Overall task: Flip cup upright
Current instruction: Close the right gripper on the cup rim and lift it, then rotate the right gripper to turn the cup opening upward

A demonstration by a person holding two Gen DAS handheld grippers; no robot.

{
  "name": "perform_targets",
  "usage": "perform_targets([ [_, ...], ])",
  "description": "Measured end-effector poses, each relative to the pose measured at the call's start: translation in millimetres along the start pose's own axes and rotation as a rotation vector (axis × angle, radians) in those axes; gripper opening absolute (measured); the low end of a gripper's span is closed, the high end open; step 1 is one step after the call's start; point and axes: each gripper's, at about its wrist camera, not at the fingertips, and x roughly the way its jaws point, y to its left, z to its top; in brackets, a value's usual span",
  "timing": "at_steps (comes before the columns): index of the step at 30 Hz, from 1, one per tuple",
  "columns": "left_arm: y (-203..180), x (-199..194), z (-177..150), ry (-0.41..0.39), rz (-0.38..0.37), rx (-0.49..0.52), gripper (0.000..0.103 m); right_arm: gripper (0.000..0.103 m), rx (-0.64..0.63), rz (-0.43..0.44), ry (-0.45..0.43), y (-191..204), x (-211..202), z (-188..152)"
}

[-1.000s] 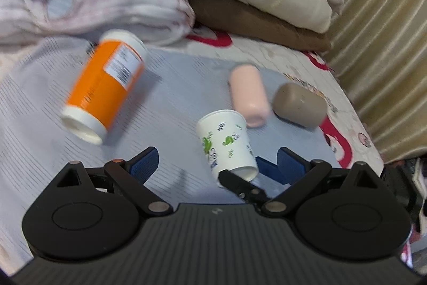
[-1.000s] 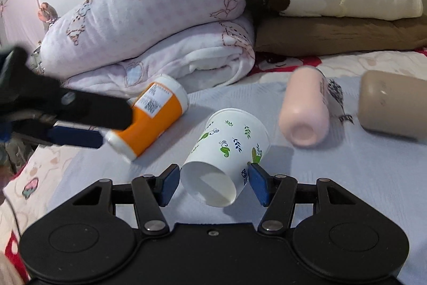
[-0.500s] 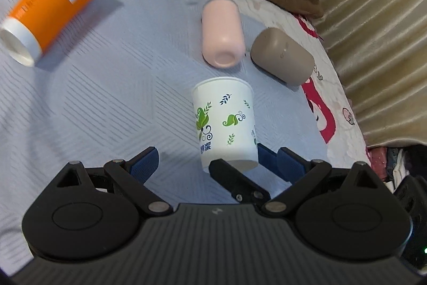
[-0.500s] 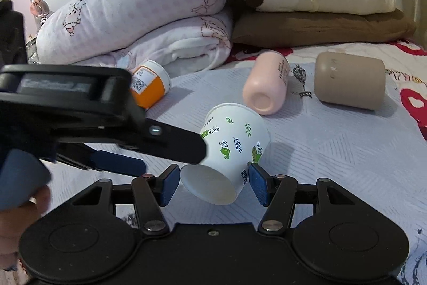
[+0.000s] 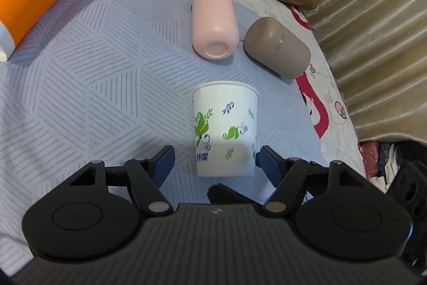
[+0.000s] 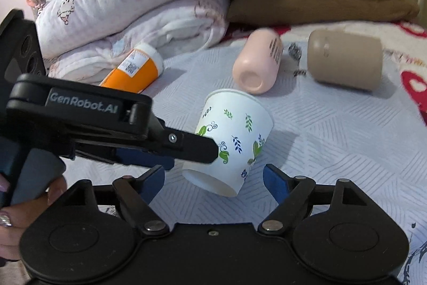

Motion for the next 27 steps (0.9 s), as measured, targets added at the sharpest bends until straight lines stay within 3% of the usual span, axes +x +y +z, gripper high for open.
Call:
perform_targets([
  [5,8,10,16,0.052,-0.058,-0.026,0.069,0.089,0.03,0.078,0.193,-20,13,32],
  [9,8,21,22,0.085,-0.085,-0.026,0.069,0.089,0.08,0.138,0.299,-32,27,53],
  [13,11,25,22,0.08,-0.081,-0.027,0.058,0.087,0.048,0.113,0.36,-32,45,61],
  [14,13,25,22,0.082,-0.086,-0.025,0.058,0.082,0.053,0.123,0.366,-31,48,61],
  [15,13,25,22,0.082,-0.089,-0.02,0.058,0.07,0.053,0.148,0.367,-29,49,61],
  [22,-6,2,17,0.0,-0.036,0.141,0.058,0.068,-0.171,0.11,0.223,3,31,50],
  [27,-21,-22,6,-0.16,0.02,0.284,0.058,0.067,-0.497,-0.035,-0.026,38,12,28],
])
